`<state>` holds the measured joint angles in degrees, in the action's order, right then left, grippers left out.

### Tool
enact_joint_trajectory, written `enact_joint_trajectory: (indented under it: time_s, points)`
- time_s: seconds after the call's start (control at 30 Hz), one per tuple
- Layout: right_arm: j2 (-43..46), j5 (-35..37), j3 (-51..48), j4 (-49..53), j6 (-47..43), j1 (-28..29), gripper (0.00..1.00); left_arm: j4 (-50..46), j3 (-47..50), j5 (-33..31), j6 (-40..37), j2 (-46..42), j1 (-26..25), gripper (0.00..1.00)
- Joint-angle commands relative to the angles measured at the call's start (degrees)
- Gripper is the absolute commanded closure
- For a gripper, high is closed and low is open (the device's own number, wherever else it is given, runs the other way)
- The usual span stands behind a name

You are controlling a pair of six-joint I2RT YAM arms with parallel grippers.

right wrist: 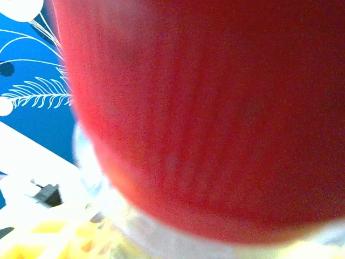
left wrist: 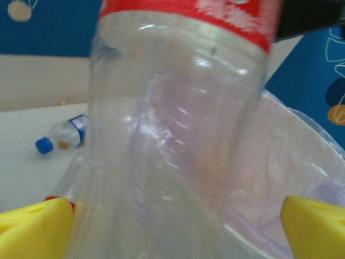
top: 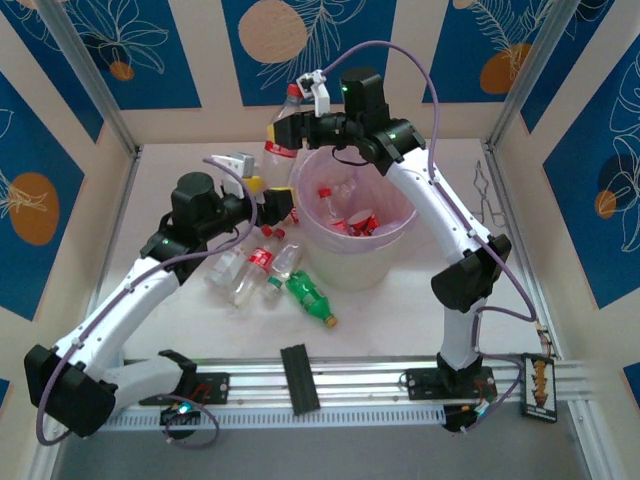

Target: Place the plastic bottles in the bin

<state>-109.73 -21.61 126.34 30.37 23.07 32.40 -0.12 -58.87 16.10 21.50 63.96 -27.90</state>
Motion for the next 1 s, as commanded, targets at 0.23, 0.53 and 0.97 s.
enact_joint_trajectory:
  time_s: [0.23,0.53,0.97]
  points:
    - [3.63,2.74,7.45,-4.91,-1.40,-2.44,0.68,5.67,0.42,3.77,1.28,-1.67,-0.78,0.01]
    - [12.16,3.47,0.02,-7.89,-1.75,-8.29,0.91,0.29,-5.17,2.10,-1.25,3.32,-2.67,0.13]
    - [20.83,9.56,-11.78,9.23,-20.46,-12.79,1.00,-10.44,-16.97,-9.90,-10.19,15.36,-6.81,0.44]
